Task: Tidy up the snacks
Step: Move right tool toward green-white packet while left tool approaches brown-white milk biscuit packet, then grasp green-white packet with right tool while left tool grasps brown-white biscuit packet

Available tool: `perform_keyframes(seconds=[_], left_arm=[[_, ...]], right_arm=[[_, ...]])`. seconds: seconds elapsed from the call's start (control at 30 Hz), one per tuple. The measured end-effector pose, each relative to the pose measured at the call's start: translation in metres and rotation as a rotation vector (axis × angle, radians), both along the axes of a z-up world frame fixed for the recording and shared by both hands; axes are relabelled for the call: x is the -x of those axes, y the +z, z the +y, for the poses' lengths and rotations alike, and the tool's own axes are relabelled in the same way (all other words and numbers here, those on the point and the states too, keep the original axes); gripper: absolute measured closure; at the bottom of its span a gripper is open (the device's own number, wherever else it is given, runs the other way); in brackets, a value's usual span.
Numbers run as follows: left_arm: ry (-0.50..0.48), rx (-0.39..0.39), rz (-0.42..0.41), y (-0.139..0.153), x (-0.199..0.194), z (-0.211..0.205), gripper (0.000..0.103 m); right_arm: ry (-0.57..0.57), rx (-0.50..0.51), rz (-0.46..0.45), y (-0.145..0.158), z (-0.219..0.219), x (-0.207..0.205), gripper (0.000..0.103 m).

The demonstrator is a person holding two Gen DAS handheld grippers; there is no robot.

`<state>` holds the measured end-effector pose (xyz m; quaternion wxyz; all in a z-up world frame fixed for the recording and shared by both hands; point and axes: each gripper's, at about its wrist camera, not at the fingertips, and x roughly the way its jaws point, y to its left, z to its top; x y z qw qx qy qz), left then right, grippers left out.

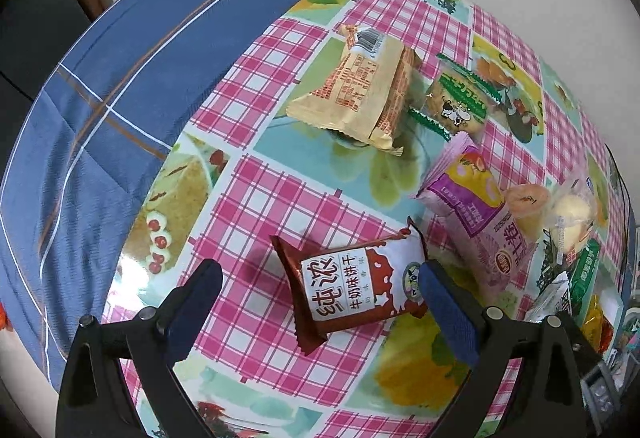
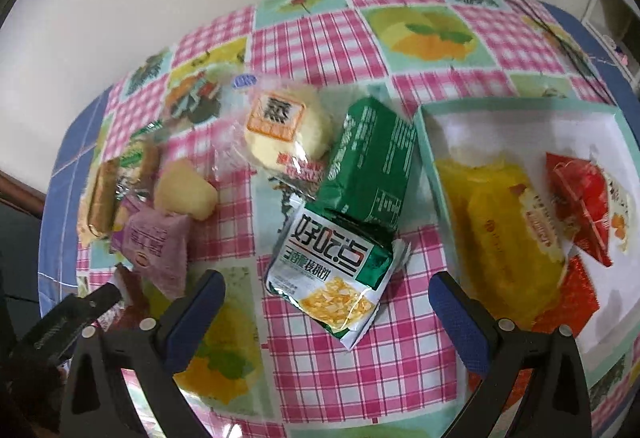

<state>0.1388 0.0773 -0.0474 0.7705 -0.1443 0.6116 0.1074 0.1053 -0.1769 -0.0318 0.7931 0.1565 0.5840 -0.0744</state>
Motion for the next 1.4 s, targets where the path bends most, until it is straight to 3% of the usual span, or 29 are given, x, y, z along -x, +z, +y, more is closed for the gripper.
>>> perform_keyframes(seconds=[0.43,0.53,0.63,0.7,0.83,0.93,1.4], left_arm=[[-0.026,0.024,0.011,-0.012,-0.004,-0.006,0.005],[-0.028,0.019,0.006,-0.011,-0.005,-0.006,0.005],[-0.034,0.021,0.004,-0.009,-0.003,-0.004,0.005],[-0.04,0.032,-0.002,-0.006,-0.001,-0.003,0.009],[-0.054,0.072,-0.021,0.0,0.001,-0.005,0.032],[-0.066,0.067,-0.028,0.003,0.002,-0.007,0.038],[-0.035,0.067,-0.077,0.034,0.014,0.003,0.042]], right_arm=[[0.003,0.029,0.012,-0.015,0.005,-0.016,0.001],[0.009,0.053,0.012,-0.017,0.008,-0.02,0.005],[0.012,0.063,0.016,-0.02,0.009,-0.02,0.016],[0.012,0.053,0.016,-0.021,0.008,-0.02,0.021],[0.021,0.052,0.014,-0.021,0.008,-0.018,0.03],[0.025,0.048,0.008,-0.018,0.008,-0.018,0.035],[0.042,0.02,-0.029,0.005,0.006,-0.006,0.041]])
